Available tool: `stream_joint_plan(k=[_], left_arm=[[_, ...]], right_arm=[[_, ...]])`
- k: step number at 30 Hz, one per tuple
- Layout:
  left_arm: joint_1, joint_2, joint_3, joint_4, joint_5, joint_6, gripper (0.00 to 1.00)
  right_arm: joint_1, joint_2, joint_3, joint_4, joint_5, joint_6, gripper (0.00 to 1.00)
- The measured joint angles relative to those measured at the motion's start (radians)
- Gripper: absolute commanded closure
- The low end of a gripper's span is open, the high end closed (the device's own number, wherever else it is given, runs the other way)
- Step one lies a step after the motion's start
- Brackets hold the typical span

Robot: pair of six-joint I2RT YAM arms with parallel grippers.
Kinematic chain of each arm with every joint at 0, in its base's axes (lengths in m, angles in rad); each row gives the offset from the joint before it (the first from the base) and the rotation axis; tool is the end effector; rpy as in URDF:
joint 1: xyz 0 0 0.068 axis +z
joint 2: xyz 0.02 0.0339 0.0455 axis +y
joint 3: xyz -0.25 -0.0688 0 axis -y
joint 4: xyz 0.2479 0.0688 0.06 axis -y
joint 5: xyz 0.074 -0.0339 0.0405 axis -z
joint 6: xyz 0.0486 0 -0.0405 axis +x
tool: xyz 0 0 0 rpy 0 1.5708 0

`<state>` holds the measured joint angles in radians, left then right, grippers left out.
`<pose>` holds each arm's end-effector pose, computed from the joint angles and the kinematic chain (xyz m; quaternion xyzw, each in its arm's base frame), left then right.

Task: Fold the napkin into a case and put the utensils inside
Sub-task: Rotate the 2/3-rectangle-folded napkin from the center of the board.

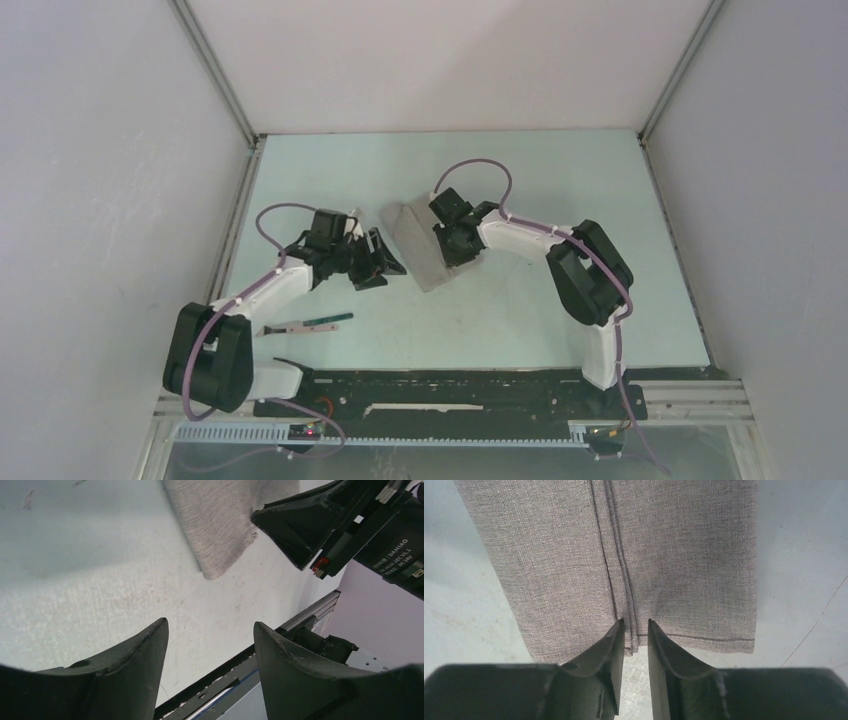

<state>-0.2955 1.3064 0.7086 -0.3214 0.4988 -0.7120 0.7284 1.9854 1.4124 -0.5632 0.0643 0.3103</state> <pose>0.2459 -0.0992 0.1721 -0.1125 0.9146 -0.3545 0.1588 0.3104 0.2727 0.1472 -0.1958 0.9562 0.0797 0.2026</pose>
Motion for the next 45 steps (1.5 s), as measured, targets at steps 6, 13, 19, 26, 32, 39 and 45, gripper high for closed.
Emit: stream_joint_plan(k=[6,13,19,26,32,39,45], left_arm=[[-0.043,0.079,0.059,0.080,0.001,-0.058,0.42],[-0.082,0.266,0.221,0.151,-0.062,-0.148,0.56],[-0.110,0.388,0.338,0.189,-0.097,-0.183,0.57],[-0.113,0.418,0.344,0.187,-0.102,-0.183,0.56],[-0.113,0.409,0.338,0.169,-0.104,-0.160,0.55],[-0.109,0.378,0.332,0.123,-0.123,-0.125,0.55],[-0.101,0.381,0.335,0.104,-0.128,-0.116,0.60]], right_arm=[[-0.044,-0.035,-0.010,0.000,-0.082,0.016,0.23],[-0.206,-0.085,0.007,0.032,-0.227,0.029,0.22],[-0.281,-0.017,0.022,0.057,-0.268,0.064,0.31],[-0.273,0.013,-0.056,0.100,-0.320,0.121,0.56],[-0.242,-0.035,-0.166,0.185,-0.373,0.193,0.59],[-0.135,-0.147,-0.298,0.217,-0.380,0.283,0.33],[-0.204,-0.173,-0.283,0.279,-0.357,0.326,0.29]])
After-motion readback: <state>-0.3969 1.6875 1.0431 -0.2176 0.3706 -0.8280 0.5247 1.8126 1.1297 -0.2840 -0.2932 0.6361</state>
